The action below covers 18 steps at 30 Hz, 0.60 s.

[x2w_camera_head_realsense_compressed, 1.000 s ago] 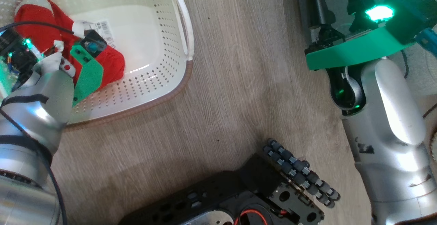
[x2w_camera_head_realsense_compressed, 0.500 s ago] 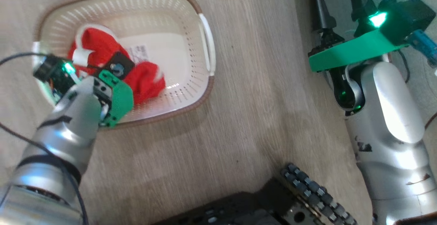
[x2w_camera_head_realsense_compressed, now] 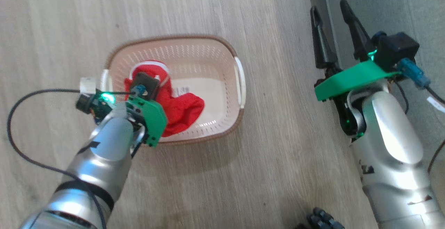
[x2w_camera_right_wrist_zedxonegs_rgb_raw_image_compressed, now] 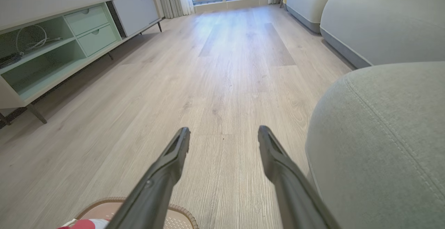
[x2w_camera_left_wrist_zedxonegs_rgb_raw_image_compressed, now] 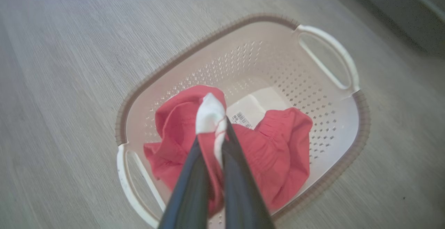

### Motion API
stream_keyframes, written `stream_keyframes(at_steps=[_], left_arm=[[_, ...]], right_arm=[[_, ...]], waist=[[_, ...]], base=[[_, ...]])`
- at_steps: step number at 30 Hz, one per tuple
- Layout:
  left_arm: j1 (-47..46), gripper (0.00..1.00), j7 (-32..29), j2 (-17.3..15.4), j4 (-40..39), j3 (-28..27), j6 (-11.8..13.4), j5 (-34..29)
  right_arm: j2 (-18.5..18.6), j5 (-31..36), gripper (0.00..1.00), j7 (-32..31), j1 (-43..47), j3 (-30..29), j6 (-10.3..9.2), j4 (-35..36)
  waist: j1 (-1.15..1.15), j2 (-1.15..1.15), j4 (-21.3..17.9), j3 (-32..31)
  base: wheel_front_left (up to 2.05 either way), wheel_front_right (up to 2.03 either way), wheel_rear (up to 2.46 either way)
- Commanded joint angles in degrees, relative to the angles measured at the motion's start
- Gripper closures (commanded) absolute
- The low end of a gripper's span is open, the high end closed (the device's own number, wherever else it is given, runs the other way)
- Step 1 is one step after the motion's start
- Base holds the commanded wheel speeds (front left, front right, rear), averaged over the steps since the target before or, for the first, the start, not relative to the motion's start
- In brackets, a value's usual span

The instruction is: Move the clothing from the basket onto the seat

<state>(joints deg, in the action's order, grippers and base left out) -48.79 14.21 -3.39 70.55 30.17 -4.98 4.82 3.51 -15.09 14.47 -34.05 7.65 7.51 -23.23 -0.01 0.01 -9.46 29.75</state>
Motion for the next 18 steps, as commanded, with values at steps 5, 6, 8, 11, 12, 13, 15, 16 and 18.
stream_keyframes(at_steps=[5,6,8,11,12,13,15,16,18], left_arm=[[2.91,1.0,0.77,0.13,-7.79,-2.44,-0.51,3.14],[3.36,1.0,0.77,0.24,-9.19,-2.7,-0.53,3.81],[4.26,1.0,0.77,0.38,-11.95,-3.15,-0.55,5.16],[5.78,1.0,0.78,0.47,-16.37,-3.68,-0.58,7.59],[6.29,1.0,0.78,0.48,-18.1,-3.65,-0.56,8.47],[6.8,1.0,0.78,0.48,-19.75,-3.56,-0.51,9.3],[7.68,1.0,0.78,0.49,-22.9,-3.31,-0.23,10.78],[8.04,1.0,0.78,0.49,-24.38,-3.17,-0.05,11.37],[8.62,1.0,0.78,0.5,-27.35,-2.83,0.39,12.46]], right_arm=[[-0.63,1.6,0.0,0.52,3.37,-0.08,-0.02,0.06],[-0.63,1.86,0.0,0.52,3.94,-0.15,-0.02,-0.31],[-0.63,2.26,0.0,0.52,5.04,-0.31,-0.02,-1.09],[-0.61,2.66,0.0,0.52,6.63,-0.2,-0.02,-2.16],[-0.58,2.69,0.0,0.52,7.1,-0.17,-0.02,-2.48],[-0.55,2.69,0.0,0.52,7.56,-0.08,-0.02,-2.79],[-0.55,2.4,0.0,0.52,8.5,0.18,-0.02,-3.32],[-0.55,2.1,0.0,0.52,8.94,0.3,-0.02,-3.54],[-0.56,1.82,0.0,0.52,9.86,0.36,-0.02,-3.99]], waist=[[0.01,-0.01,4.36,-7.86],[0.01,-0.01,4.72,-8.82],[0.01,-0.01,5.42,-10.87],[0.01,-0.01,6.28,-13.76],[0.01,-0.01,6.52,-14.55],[0.01,-0.01,6.73,-15.37],[0.01,-0.01,7.08,-16.91],[0.01,-0.01,7.21,-17.61],[0.01,-0.01,7.49,-19.0]], base=[[0.0,0.0,0.0],[0.0,0.0,0.0],[0.0,0.0,0.0],[0.0,0.0,0.0],[0.0,0.0,0.0],[0.0,0.0,0.0],[0.0,0.0,0.0],[0.0,0.0,0.0],[0.0,0.0,0.0]])
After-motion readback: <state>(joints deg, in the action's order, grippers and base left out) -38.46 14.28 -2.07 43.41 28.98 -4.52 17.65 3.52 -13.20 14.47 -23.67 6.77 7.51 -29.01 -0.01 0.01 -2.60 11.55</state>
